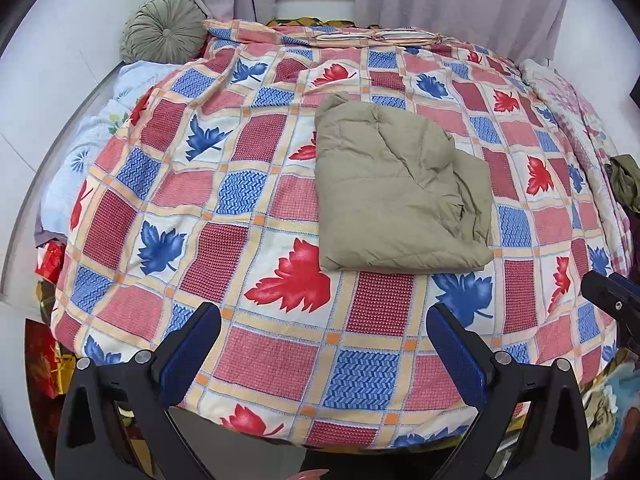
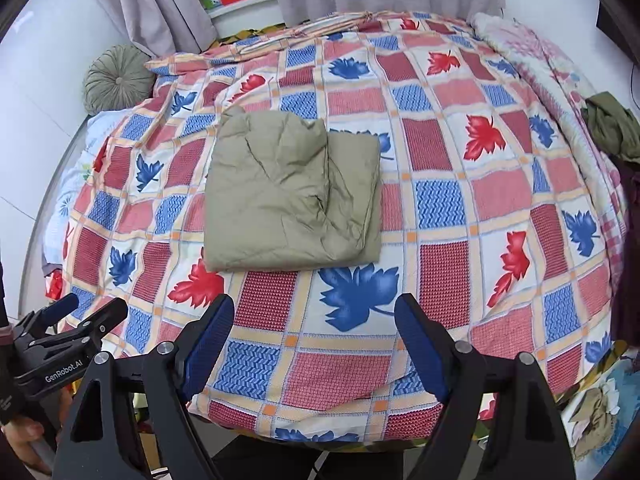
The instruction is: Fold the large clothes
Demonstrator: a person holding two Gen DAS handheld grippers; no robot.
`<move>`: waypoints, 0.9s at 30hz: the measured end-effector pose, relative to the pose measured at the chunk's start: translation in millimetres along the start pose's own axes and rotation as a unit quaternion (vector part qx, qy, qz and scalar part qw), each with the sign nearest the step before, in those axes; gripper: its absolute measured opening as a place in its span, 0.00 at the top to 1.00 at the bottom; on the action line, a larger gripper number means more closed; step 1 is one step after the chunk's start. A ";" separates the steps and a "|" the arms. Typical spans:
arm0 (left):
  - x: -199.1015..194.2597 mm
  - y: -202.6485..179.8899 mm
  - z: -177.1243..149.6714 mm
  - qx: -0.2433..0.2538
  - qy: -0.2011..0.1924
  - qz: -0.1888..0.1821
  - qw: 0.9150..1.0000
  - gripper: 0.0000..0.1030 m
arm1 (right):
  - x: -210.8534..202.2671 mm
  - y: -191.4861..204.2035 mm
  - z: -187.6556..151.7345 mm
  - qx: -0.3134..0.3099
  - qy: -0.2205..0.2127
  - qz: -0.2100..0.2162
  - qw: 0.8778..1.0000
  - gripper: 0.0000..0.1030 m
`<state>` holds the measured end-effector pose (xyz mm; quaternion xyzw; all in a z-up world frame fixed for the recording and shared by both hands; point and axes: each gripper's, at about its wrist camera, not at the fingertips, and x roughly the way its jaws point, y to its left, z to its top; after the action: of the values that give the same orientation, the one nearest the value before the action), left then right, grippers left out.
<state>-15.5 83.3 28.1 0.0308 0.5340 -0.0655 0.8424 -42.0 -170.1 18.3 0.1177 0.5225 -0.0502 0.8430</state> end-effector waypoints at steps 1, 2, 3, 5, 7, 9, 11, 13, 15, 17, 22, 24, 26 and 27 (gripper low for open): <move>-3.7 0.5 0.9 -0.001 -0.002 -0.005 1.000 0.00 | -3.5 2.6 1.3 -0.001 -0.004 0.000 1.000 0.18; -7.6 1.3 2.2 -0.003 -0.004 -0.009 1.000 0.00 | -6.6 5.0 2.4 -0.004 -0.009 0.000 1.000 0.17; -10.3 1.6 3.1 -0.004 -0.007 -0.008 1.000 0.00 | -9.3 7.6 3.4 -0.004 -0.014 -0.002 1.000 0.17; -15.3 1.5 5.4 -0.004 -0.012 -0.005 1.000 0.00 | -14.4 11.2 4.5 -0.006 -0.025 -0.007 1.000 0.15; -20.0 0.8 7.2 -0.004 -0.016 0.000 1.000 0.00 | -17.8 15.3 5.4 -0.013 -0.033 -0.013 0.999 0.04; -23.9 0.3 8.7 -0.004 -0.018 0.002 1.000 0.00 | -20.9 18.2 5.6 -0.013 -0.039 -0.012 0.999 0.00; -27.6 0.5 9.6 -0.007 -0.019 -0.001 1.000 0.00 | -23.3 18.7 6.7 -0.007 -0.042 -0.009 0.999 0.00; -31.6 1.0 9.0 -0.010 -0.024 -0.001 1.000 0.00 | -25.3 18.4 8.0 0.000 -0.041 -0.009 0.999 0.00; -34.6 1.1 8.5 -0.011 -0.026 0.001 1.000 0.00 | -28.7 18.7 9.3 0.000 -0.043 -0.014 0.999 0.00; -37.5 1.7 8.1 -0.014 -0.029 0.001 0.999 0.00 | -31.6 20.1 10.2 -0.004 -0.045 -0.020 0.999 0.00; -42.4 0.9 7.0 -0.016 -0.035 0.005 0.999 0.00 | -39.0 22.7 12.3 -0.010 -0.055 -0.026 0.998 0.00; -43.2 0.2 6.7 -0.013 -0.036 0.007 0.999 0.00 | -38.7 22.3 12.6 -0.010 -0.054 -0.027 0.998 0.00; -43.8 -0.3 6.4 -0.014 -0.037 0.006 0.999 0.00 | -39.4 21.8 13.8 -0.009 -0.053 -0.026 0.998 0.00; -44.1 0.2 6.6 -0.013 -0.037 0.005 0.999 0.00 | -39.5 21.9 13.8 -0.010 -0.053 -0.025 0.998 0.00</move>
<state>-28.1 86.1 70.7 0.0201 0.5027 -0.0551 0.8624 -43.2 -153.9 62.7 0.0939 0.4799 -0.0721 0.8693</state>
